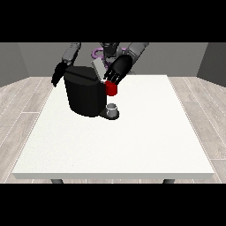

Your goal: Insert the coffee pod into the coffee machine and close the lid

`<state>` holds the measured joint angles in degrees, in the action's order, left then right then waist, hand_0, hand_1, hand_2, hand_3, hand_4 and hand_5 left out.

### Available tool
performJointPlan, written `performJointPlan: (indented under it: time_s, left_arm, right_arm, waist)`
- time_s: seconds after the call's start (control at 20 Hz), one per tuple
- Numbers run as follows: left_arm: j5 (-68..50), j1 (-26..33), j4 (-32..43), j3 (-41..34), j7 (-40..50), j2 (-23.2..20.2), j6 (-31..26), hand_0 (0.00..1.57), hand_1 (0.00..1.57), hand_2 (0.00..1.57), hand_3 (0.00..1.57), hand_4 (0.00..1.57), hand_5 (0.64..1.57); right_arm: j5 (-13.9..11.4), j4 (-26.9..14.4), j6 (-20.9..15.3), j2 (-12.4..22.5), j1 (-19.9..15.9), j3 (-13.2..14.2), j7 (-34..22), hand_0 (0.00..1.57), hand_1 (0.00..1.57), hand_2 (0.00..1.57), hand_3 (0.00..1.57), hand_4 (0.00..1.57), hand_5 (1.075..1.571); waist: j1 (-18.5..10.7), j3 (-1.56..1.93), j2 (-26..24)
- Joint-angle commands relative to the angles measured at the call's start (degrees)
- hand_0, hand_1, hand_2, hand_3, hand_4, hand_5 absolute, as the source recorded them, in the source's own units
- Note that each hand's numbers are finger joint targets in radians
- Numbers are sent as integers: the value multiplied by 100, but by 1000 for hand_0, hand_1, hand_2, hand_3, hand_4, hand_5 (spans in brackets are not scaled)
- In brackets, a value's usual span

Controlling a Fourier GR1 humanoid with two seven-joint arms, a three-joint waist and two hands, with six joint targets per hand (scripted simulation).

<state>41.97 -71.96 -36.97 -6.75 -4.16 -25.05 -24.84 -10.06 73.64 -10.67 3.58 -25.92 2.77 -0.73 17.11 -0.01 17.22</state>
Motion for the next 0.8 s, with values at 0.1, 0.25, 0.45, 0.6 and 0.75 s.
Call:
performJointPlan:
  time_s: [0.1,0.25,0.45,0.6,0.75]
  left_arm:
    - [87,211,94,-30,-340,-173,244,1227,1227,1258,1198,406,1571]
    - [81,-171,-3,-47,-127,-48,263,1205,1205,1249,1198,368,1571]
    - [85,-247,-39,15,-29,68,98,1198,1198,1224,1168,355,1571]
    - [91,-485,20,-139,-76,-189,256,1180,1180,1198,1170,351,1571]
    - [417,-29,-96,250,-251,51,538,1225,1225,1244,1157,0,1571]
  right_arm:
    - [-10,257,120,117,102,-51,-143,0,0,0,0,0,1571]
    - [66,-65,65,132,-170,125,-83,0,0,0,0,0,1571]
    - [72,-303,-16,128,-45,217,118,0,0,0,0,0,1571]
    - [6,-138,15,19,-131,20,192,0,0,0,0,0,1571]
    - [-19,-224,-136,58,-85,146,174,0,0,0,0,0,1571]
  waist:
    - [120,0,-55]
    - [24,2,168]
    - [-58,4,12]
    - [110,3,241]
    - [-109,3,113]
